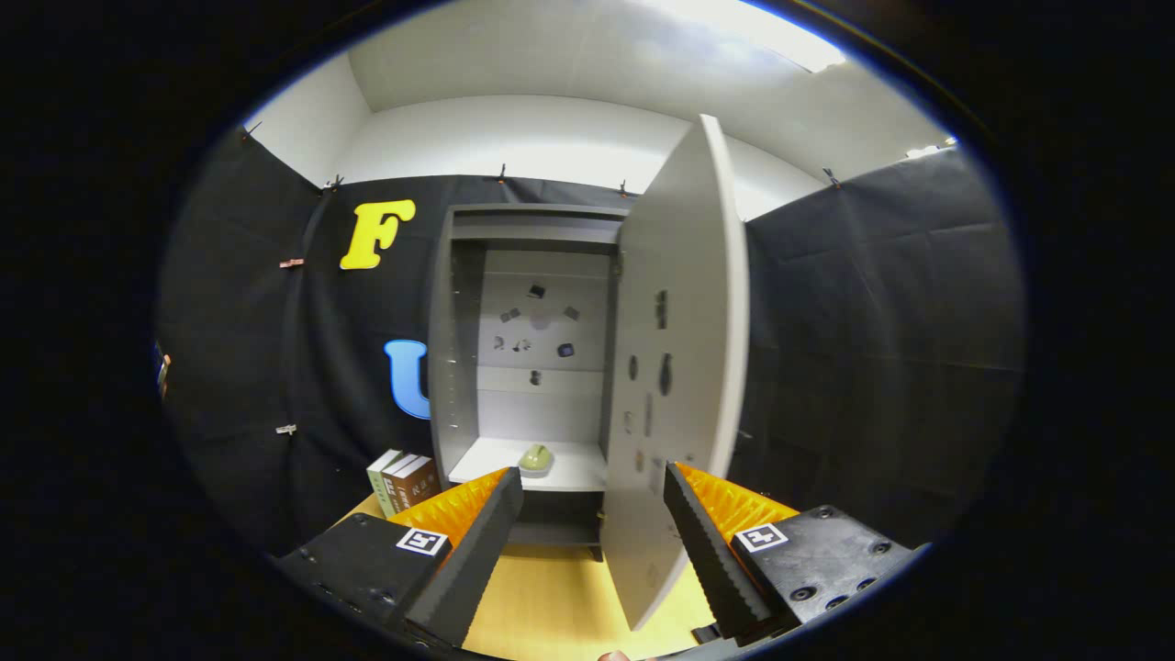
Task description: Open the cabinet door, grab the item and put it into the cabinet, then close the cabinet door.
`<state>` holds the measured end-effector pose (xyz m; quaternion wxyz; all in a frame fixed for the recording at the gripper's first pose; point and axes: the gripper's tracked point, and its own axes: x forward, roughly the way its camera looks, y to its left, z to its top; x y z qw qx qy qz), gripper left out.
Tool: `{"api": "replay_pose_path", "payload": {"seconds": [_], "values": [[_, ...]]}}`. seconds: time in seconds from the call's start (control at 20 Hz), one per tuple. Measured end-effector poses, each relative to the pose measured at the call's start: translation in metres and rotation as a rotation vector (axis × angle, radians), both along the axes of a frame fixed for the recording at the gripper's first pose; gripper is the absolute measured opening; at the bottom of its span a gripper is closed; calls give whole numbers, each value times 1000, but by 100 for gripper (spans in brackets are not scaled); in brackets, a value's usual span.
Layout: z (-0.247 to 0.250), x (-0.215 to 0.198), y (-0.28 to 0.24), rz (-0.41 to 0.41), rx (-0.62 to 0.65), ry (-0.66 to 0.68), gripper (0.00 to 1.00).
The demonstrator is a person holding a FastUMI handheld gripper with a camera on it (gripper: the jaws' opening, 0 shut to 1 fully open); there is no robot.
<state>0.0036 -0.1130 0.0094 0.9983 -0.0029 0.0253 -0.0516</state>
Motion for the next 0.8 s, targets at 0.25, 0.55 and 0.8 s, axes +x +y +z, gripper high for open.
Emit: {"api": "replay_pose_path", "payload": {"seconds": [0.25,0.55,0.8], "values": [[-23,-16,-98,-199,12,36,98],[-53,22,-165,-268,21,90,99],[-67,55,-162,-230,76,98,98]]}}
